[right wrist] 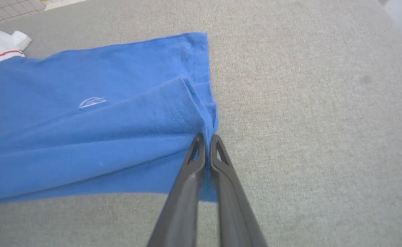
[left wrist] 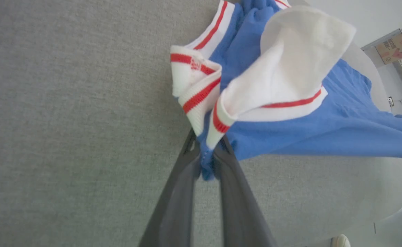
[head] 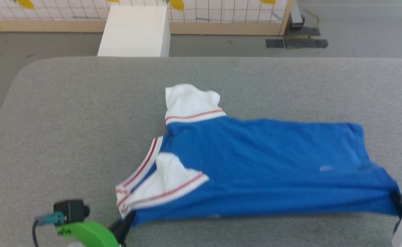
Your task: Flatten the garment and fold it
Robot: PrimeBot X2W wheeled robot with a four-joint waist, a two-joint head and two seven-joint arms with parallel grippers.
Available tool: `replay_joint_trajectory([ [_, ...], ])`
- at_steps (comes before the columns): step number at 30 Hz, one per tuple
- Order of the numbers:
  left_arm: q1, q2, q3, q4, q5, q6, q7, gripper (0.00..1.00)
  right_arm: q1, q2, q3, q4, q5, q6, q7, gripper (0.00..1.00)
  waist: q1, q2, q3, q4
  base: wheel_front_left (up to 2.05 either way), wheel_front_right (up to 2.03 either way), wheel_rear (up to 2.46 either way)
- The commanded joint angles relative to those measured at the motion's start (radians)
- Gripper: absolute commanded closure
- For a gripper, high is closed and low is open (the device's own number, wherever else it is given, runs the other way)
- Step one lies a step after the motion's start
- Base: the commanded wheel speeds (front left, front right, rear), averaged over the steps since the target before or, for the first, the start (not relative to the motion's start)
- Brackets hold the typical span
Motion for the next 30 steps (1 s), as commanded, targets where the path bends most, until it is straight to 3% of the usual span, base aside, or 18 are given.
replay_joint_trajectory([
  [1,0.037,0.01,0.011,-0.013,-0.017,0.019,0.011,1.0,0.026,0.004,-0.021,-0.012,0.006,-0.002,0.013,1.0,0.0,0.0,-0.013,-0.008,0.0,0.0,0.0],
  [6,0.112,-0.014,0.0,-0.034,-0.059,0.045,0.049,1.0,0.098,0.034,-0.026,-0.018,0.01,-0.002,0.057,1.0,0.0,0.0,-0.02,-0.008,0.0,0.0,0.0],
  [12,0.116,-0.029,-0.013,0.032,-0.075,0.043,0.057,1.0,0.121,0.05,0.001,0.031,-0.005,-0.002,0.044,1.0,0.0,0.0,-0.025,-0.005,0.0,0.0,0.0],
  [13,0.11,-0.028,-0.013,0.047,-0.075,0.041,0.054,1.0,0.119,0.051,0.006,0.041,-0.008,-0.002,0.037,0.95,0.0,0.0,-0.026,-0.004,0.0,0.0,0.0],
  [14,0.098,-0.028,-0.008,0.064,-0.069,0.039,0.04,0.93,0.114,0.052,0.011,0.051,-0.009,-0.002,0.025,0.61,0.0,0.0,-0.027,-0.003,0.0,0.0,0.0],
  [15,0.085,-0.029,-0.004,0.081,-0.063,0.035,0.024,0.16,0.108,0.053,0.016,0.06,-0.012,-0.002,0.01,0.0,0.0,0.0,-0.028,-0.003,0.0,0.0,0.0],
  [16,0.076,-0.03,-0.004,0.093,-0.06,0.031,0.016,0.0,0.104,0.053,0.02,0.067,-0.013,-0.002,0.0,0.0,0.0,0.0,-0.029,-0.003,0.0,0.0,0.0],
  [21,0.039,-0.034,0.007,0.105,-0.049,0.019,-0.029,0.0,0.079,0.043,0.028,0.069,0.007,-0.002,-0.037,0.0,0.0,0.0,-0.033,-0.004,0.0,0.0,0.0],
  [26,0.043,-0.033,0.035,0.025,-0.054,0.003,-0.078,0.0,0.051,0.038,-0.004,-0.004,0.036,-0.002,-0.117,0.0,0.0,0.0,-0.039,-0.008,0.0,0.0,0.0],
  [30,0.009,-0.024,0.072,-0.054,0.054,0.006,-0.239,0.0,0.015,0.045,-0.013,-0.077,0.016,-0.002,-0.264,0.0,0.0,0.0,-0.036,-0.005,0.0,0.0,0.0],
])
